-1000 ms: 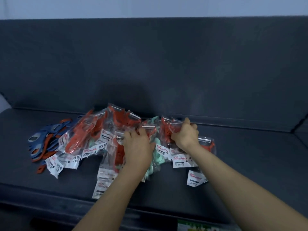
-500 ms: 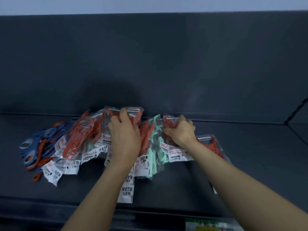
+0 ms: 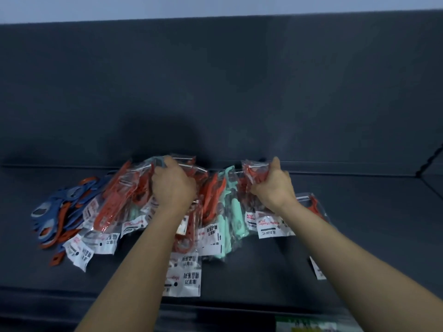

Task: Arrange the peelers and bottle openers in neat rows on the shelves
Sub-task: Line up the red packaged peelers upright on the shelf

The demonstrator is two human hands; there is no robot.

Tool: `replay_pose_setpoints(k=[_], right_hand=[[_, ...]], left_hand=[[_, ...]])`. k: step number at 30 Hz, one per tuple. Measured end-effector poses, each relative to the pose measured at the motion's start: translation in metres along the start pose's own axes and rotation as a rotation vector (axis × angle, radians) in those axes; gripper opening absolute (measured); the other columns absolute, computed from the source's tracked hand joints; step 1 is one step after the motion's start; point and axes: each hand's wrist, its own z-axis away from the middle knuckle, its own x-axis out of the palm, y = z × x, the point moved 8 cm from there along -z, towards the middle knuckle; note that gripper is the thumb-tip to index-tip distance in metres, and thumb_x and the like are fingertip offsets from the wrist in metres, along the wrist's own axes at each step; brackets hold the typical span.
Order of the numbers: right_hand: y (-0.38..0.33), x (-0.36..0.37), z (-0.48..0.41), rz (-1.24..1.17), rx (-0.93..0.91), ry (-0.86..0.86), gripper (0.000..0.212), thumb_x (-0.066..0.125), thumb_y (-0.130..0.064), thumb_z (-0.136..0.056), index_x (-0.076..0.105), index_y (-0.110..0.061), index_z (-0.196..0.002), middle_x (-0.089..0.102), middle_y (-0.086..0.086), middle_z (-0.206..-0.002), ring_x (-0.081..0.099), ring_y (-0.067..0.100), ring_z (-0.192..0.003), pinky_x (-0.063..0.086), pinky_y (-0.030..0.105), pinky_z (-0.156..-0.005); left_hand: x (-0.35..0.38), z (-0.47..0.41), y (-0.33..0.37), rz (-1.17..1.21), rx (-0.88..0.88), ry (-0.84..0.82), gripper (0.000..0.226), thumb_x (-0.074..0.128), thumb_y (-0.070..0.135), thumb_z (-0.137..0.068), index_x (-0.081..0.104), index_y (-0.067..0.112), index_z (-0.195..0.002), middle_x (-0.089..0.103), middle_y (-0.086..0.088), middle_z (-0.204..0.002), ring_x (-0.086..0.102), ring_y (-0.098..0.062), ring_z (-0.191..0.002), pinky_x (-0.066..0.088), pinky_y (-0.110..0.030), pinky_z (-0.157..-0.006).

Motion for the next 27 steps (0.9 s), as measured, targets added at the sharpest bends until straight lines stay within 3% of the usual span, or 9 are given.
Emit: replay_pose_setpoints(k=[5, 9, 14, 18, 21, 25, 27], right_hand=[[0.005, -0.015, 0.005, 0.109, -0.034, 0.024, 0.093, 0.064, -0.007, -0.079, 0.004, -0.015, -0.150, 0.033, 0.023, -0.135, 0.041, 0.039, -0.122, 0.044, 0.041, -0.097], [0.022, -0.029, 0.016, 0.214, -0.008, 0.026, 0.089, 0.063, -0.008, -0.079, 0.007, -0.014, -0.149, 0.034, 0.025, -0.134, 0.040, 0.041, -0.121, 0.042, 0.046, -0.098], [0.056, -0.046, 0.025, 0.342, 0.071, 0.005, 0.087, 0.066, -0.025, -0.078, 0.013, -0.013, -0.146, 0.037, 0.020, -0.131, 0.038, 0.040, -0.120, 0.034, 0.048, -0.098], [0.082, -0.049, 0.031, 0.409, 0.148, -0.053, 0.101, 0.069, -0.047, -0.076, 0.005, -0.018, -0.148, 0.028, 0.017, -0.140, 0.028, 0.038, -0.128, 0.030, 0.046, -0.102], [0.086, -0.051, 0.033, 0.394, 0.145, -0.070, 0.089, 0.068, -0.034, -0.079, 0.011, -0.016, -0.145, 0.033, 0.020, -0.134, 0.035, 0.039, -0.122, 0.036, 0.046, -0.098], [0.085, -0.055, 0.034, 0.319, 0.147, -0.060, 0.075, 0.065, -0.015, -0.078, 0.021, -0.013, -0.139, 0.036, 0.021, -0.125, 0.043, 0.041, -0.113, 0.044, 0.045, -0.093], [0.084, -0.056, 0.035, 0.301, 0.151, -0.044, 0.076, 0.065, -0.013, -0.077, 0.021, -0.012, -0.139, 0.036, 0.021, -0.126, 0.043, 0.041, -0.115, 0.044, 0.045, -0.095]], left_hand=[[-0.011, 0.014, 0.010, 0.080, 0.046, 0.050, 0.060, 0.065, 0.023, -0.075, 0.041, -0.006, -0.121, 0.053, -0.023, -0.112, 0.052, -0.038, -0.103, 0.045, -0.039, -0.080], [0.018, 0.036, 0.030, 0.003, 0.095, -0.177, 0.042, 0.063, 0.036, -0.077, 0.057, -0.001, -0.097, 0.063, -0.016, -0.097, 0.060, -0.031, -0.089, 0.053, -0.039, -0.076], [0.040, 0.048, 0.034, -0.120, 0.066, -0.237, 0.069, 0.063, 0.049, -0.079, 0.045, -0.003, -0.121, 0.044, -0.026, -0.127, 0.041, -0.040, -0.119, 0.038, -0.045, -0.097], [0.046, 0.051, 0.038, -0.097, 0.047, -0.225, 0.068, 0.064, 0.038, -0.083, 0.034, -0.004, -0.127, 0.039, -0.027, -0.133, 0.033, -0.043, -0.125, 0.034, -0.049, -0.099], [0.052, 0.050, 0.043, 0.019, 0.032, -0.263, 0.060, 0.064, 0.028, -0.083, 0.033, -0.002, -0.125, 0.048, -0.024, -0.126, 0.041, -0.041, -0.119, 0.041, -0.049, -0.096], [0.055, 0.049, 0.045, 0.024, 0.020, -0.272, 0.058, 0.061, 0.027, -0.084, 0.029, 0.004, -0.127, 0.050, -0.020, -0.125, 0.037, -0.040, -0.122, 0.034, -0.048, -0.097], [0.055, 0.048, 0.048, 0.103, 0.038, -0.261, 0.051, 0.060, 0.024, -0.084, 0.030, 0.008, -0.122, 0.057, -0.016, -0.113, 0.046, -0.040, -0.113, 0.036, -0.048, -0.096]])
